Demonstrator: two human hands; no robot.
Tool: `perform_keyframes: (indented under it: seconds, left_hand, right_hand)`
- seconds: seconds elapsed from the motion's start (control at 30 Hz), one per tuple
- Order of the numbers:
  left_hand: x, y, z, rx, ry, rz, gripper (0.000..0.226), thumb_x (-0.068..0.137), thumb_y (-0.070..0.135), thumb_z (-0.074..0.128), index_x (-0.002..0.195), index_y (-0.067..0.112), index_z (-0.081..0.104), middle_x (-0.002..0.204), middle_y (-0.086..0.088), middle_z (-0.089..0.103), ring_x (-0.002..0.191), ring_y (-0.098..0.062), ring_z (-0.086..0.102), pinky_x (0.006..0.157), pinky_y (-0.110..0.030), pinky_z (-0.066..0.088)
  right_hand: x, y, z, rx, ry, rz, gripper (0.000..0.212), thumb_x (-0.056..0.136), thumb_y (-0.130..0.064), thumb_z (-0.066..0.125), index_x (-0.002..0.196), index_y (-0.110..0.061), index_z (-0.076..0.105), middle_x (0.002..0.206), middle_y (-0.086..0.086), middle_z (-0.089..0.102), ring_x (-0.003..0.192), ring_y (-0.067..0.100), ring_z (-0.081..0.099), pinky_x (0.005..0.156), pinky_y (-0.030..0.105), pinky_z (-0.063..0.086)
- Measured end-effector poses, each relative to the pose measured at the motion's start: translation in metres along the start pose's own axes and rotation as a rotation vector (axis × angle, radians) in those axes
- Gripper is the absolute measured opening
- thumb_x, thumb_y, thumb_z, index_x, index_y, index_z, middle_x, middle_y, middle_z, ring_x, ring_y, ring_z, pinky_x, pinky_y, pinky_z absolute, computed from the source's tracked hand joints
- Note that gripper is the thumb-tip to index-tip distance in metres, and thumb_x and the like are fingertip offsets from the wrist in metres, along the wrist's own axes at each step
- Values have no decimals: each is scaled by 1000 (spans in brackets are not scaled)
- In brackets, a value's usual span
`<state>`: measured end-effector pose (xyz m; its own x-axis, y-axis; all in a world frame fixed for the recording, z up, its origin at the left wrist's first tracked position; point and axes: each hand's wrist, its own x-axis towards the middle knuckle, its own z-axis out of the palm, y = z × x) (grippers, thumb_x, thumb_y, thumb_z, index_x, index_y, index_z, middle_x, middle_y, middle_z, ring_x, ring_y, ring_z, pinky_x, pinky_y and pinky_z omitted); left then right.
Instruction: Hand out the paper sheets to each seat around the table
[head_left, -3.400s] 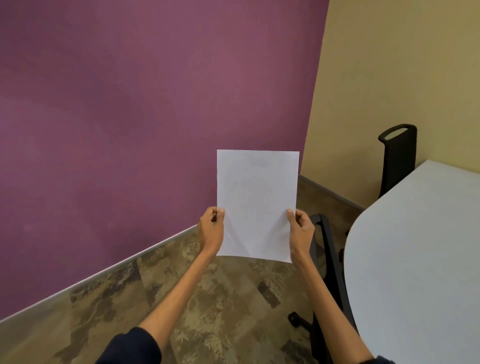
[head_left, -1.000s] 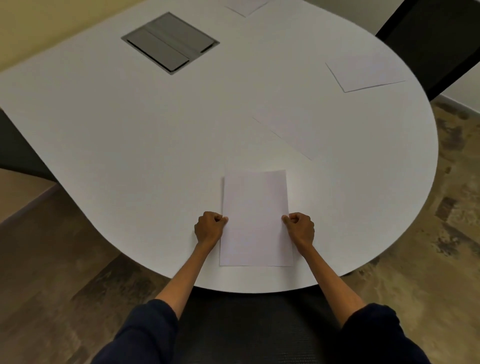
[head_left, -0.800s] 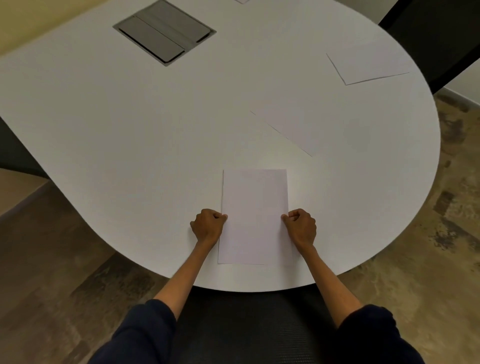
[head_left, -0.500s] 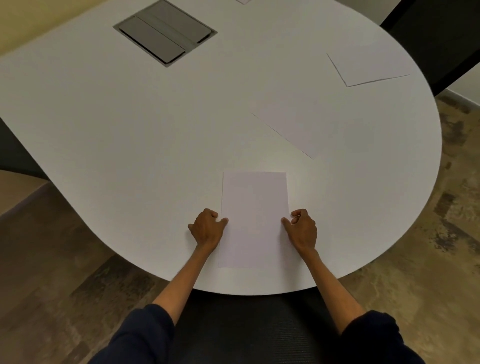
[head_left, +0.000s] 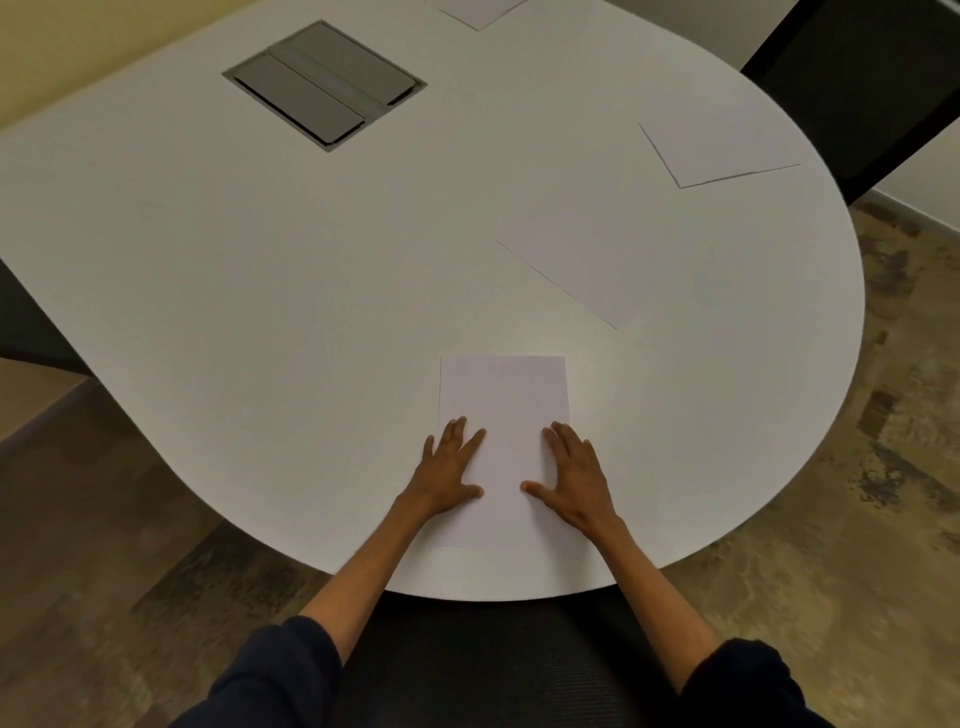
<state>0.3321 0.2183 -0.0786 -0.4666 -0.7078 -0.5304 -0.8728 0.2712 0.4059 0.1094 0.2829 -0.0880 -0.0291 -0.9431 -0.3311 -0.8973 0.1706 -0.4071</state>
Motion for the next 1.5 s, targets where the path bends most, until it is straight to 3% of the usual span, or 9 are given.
perform_keyframes:
  seconds: [0.67,0.77,0.93,1.17,1.27,1.5]
  left_hand:
    - [-6,-2,11,-23,75,10,90,92,38,59,156,20,-1,163,-8,-15,151,-24,-16,122,-45,-5]
    - [-15,4,11,-56,137,-29,87,92,49,54,157,21,2,164,-7,-11,152,-22,-13,123,-45,-2]
    - [-34,20,-7,-95,310,-20,87,90,59,51,157,24,8,165,-6,-8,151,-22,-17,123,-47,0]
    - [-65,47,-53,-135,558,120,79,93,61,44,156,23,14,165,-1,5,152,-14,-7,124,-44,8]
    - [-74,69,-73,-120,670,200,76,94,59,43,155,20,21,164,-1,13,152,-12,-3,124,-44,13]
    - [-87,136,-119,-88,787,352,74,96,57,41,155,17,23,163,-7,19,152,-20,7,123,-46,17]
  right_hand:
    - [-7,-6,-1,6,18,22,92,88,-59,59,157,-13,17,165,3,13,153,18,10,125,42,7]
    - [-11,-11,-6,46,126,50,83,89,-59,58,152,-14,31,161,4,26,150,19,22,125,43,8]
    - [-25,-25,-28,128,365,53,52,94,-45,59,136,-14,52,141,3,51,135,21,46,123,42,19]
    - [-57,-48,-76,253,819,119,28,99,-28,55,124,-16,58,123,0,61,116,19,58,109,46,39]
    - [-76,-52,-100,280,936,165,31,99,-27,54,129,-17,55,127,0,60,120,19,56,110,41,38]
    - [-114,-48,-170,234,1005,204,52,102,-35,47,148,-11,42,150,9,47,139,25,43,117,41,28]
